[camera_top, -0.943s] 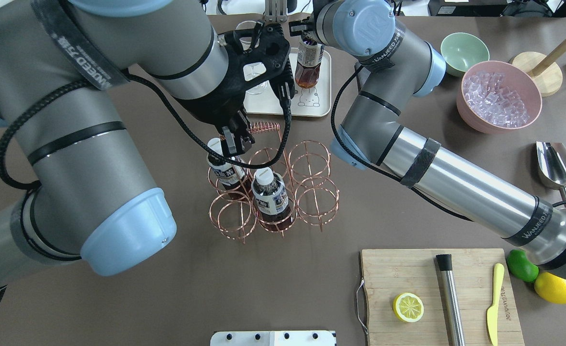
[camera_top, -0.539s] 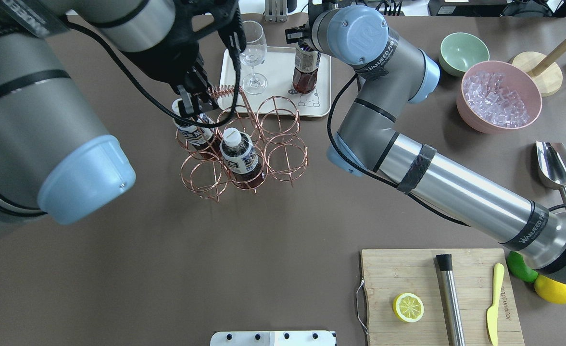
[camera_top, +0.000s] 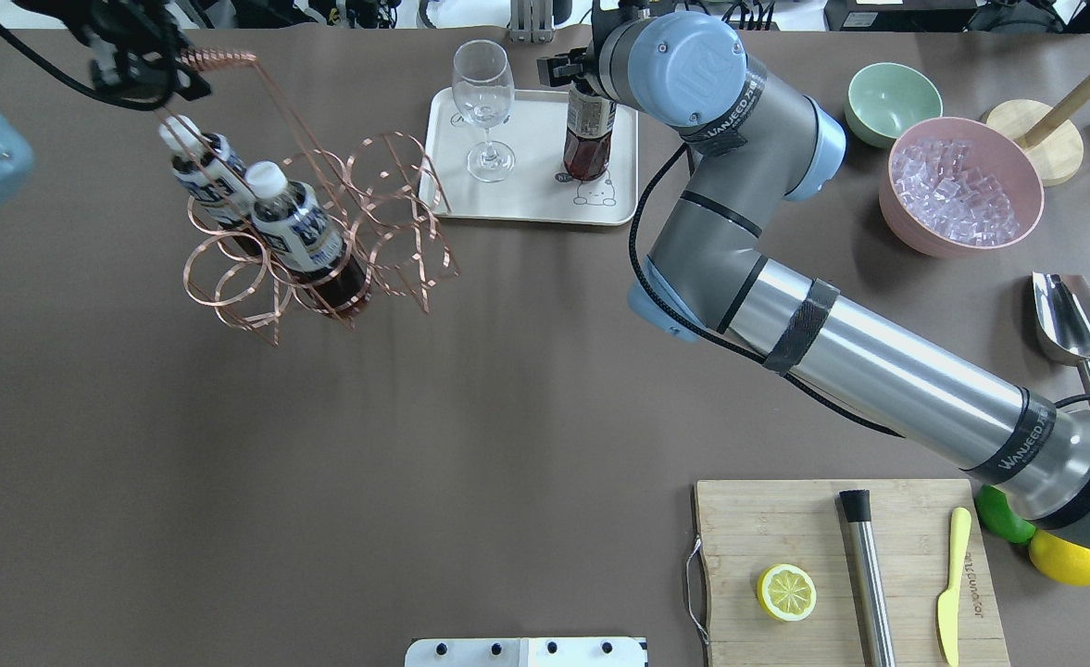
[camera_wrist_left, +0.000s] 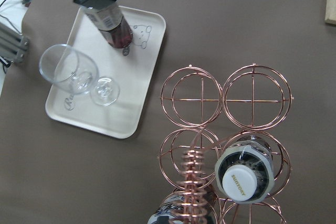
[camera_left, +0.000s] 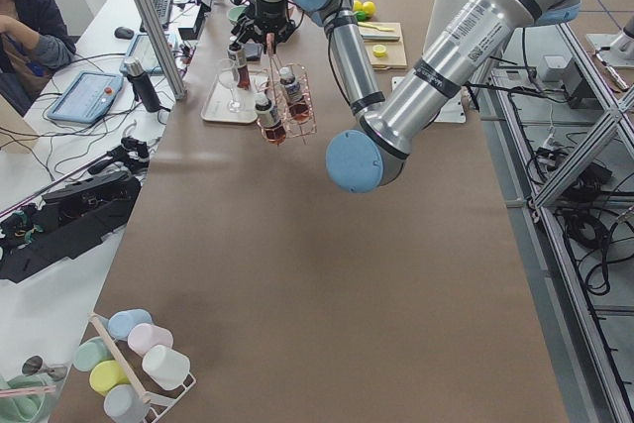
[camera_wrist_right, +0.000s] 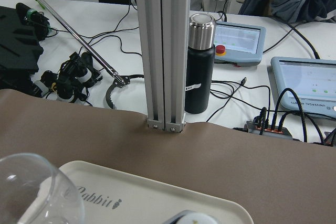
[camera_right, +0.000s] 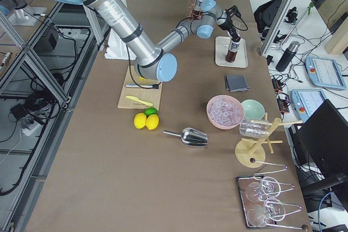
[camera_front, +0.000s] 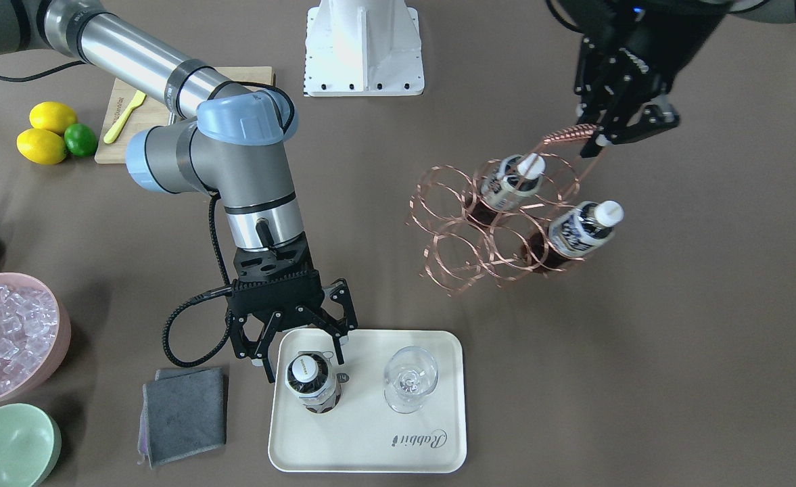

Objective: Take tea from basket to plate

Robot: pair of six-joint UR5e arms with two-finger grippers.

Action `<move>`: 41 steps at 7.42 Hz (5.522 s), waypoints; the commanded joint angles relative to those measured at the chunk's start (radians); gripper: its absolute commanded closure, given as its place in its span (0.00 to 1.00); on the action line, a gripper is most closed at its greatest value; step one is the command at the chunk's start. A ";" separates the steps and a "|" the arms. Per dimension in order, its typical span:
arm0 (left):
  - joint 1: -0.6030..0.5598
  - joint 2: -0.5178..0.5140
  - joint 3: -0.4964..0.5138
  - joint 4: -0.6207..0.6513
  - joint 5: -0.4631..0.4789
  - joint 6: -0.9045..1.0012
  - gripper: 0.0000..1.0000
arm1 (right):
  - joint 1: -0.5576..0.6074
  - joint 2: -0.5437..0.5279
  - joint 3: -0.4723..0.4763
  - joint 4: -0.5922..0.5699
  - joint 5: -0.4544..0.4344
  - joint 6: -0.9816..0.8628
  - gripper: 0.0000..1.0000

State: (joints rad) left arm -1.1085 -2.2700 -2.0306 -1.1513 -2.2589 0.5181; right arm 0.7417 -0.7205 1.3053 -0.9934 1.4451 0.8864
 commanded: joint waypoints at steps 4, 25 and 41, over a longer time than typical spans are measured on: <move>-0.275 0.135 0.176 0.013 -0.014 0.398 1.00 | 0.047 -0.061 0.371 -0.409 0.057 -0.001 0.00; -0.393 0.219 0.584 -0.358 -0.016 0.760 1.00 | 0.824 -0.925 0.373 -0.571 0.977 -0.804 0.00; -0.392 0.265 0.520 -0.355 -0.022 0.755 0.02 | 0.824 -0.935 0.380 -0.579 0.960 -0.687 0.00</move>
State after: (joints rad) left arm -1.5003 -2.0141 -1.4922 -1.5090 -2.2772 1.2753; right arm 1.5677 -1.6566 1.6860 -1.5724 2.4053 0.1982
